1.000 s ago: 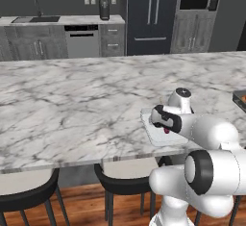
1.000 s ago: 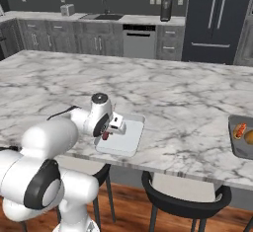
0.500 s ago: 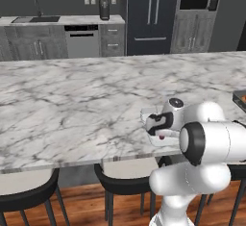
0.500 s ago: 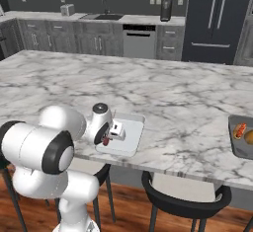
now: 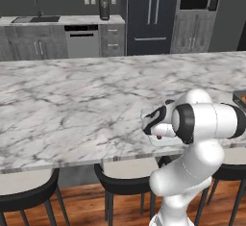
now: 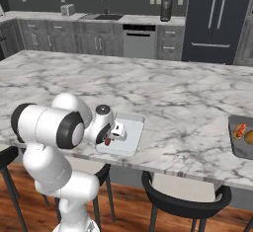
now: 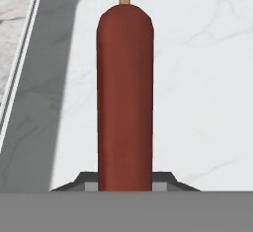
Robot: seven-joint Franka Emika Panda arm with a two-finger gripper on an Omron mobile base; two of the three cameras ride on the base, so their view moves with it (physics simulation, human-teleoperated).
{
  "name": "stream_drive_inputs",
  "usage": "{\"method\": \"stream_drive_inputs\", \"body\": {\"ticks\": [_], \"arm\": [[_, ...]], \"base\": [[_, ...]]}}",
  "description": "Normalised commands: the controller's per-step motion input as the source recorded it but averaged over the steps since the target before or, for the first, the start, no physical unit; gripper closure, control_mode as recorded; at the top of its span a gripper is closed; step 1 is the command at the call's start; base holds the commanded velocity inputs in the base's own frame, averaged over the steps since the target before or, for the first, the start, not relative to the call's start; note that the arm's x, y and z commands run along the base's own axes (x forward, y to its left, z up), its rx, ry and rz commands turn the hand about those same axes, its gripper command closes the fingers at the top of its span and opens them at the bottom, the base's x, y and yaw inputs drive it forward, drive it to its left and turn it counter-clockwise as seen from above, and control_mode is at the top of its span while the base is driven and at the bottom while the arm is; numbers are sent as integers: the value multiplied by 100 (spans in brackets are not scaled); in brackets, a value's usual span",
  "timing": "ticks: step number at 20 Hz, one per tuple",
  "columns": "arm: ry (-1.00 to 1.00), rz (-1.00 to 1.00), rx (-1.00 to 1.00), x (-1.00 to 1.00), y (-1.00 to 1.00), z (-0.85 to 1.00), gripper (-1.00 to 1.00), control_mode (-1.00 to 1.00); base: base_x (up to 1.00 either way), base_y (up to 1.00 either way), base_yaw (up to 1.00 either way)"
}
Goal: Place one cooked food and one vegetable from the large plate to each tupperware container.
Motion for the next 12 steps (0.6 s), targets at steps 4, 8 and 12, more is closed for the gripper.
{"method": "stream_drive_inputs", "body": {"ticks": [4, 8, 12], "arm": [[3, 0, 0, 0, 0, -22, 100, -100], [12, 0, 0, 0, 0, -35, 100, -100], [13, 0, 0, -11, 0, -52, 100, -100]], "base": [[0, 0, 0], [0, 0, 0], [0, 0, 0]]}}
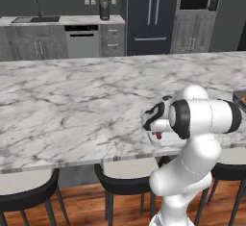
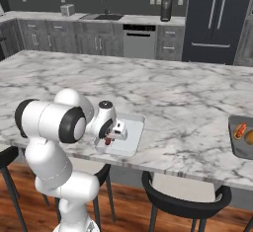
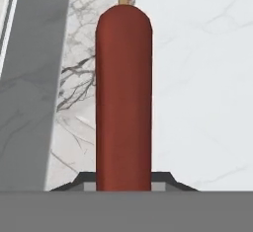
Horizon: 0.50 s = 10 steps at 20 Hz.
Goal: Place one cooked food and one vegetable from the large plate to each tupperware container.
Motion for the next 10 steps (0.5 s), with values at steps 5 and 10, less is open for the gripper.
{"method": "stream_drive_inputs", "body": {"ticks": [5, 10], "arm": [[10, 0, 0, -23, 0, -58, 100, -100], [1, 0, 0, -11, 0, -40, -100, -100]], "base": [[0, 0, 0], [0, 0, 0]]}}
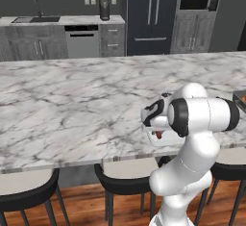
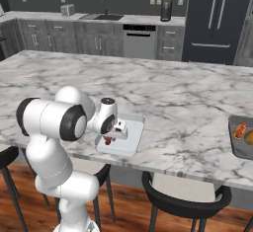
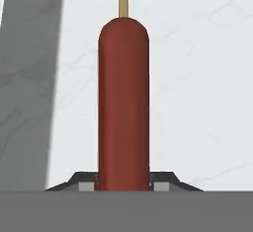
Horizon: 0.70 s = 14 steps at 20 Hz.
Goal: Place one cooked food and one vegetable from the large plate to each tupperware container.
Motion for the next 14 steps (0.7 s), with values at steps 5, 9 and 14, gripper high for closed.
{"method": "stream_drive_inputs", "body": {"ticks": [5, 9, 14], "arm": [[-4, 0, 0, -34, 0, -1, -100, -100], [-19, 0, 0, -53, 0, 27, -100, -100], [-19, 0, 0, -61, 0, 79, -100, -100]], "base": [[0, 0, 0], [0, 0, 0], [0, 0, 0]]}}
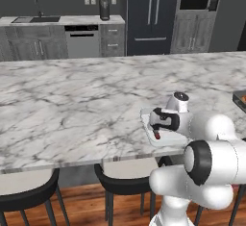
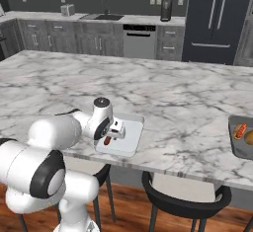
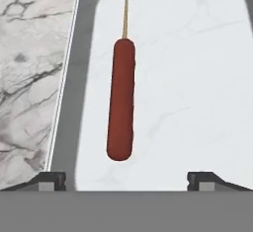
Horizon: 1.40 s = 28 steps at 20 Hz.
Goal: Place one cooked food and one vegetable from the large plate to each tupperware container.
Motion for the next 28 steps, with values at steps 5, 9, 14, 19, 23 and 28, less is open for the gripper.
{"method": "stream_drive_inputs", "body": {"ticks": [5, 9, 14, 19, 23, 28], "arm": [[-1, 0, 0, -40, 6, 82, -100, -100], [1, 0, 0, -39, 7, 90, -100, -100], [0, 0, 2, -36, 6, 45, -100, -100], [0, 0, 1, -37, 13, 20, -100, -100], [-10, 0, 0, -64, 1, 40, -100, -100], [-26, 0, 0, -62, 3, 57, -100, -100]], "base": [[0, 0, 0], [0, 0, 0], [0, 0, 0], [0, 0, 0], [0, 0, 0], [0, 0, 0]]}}
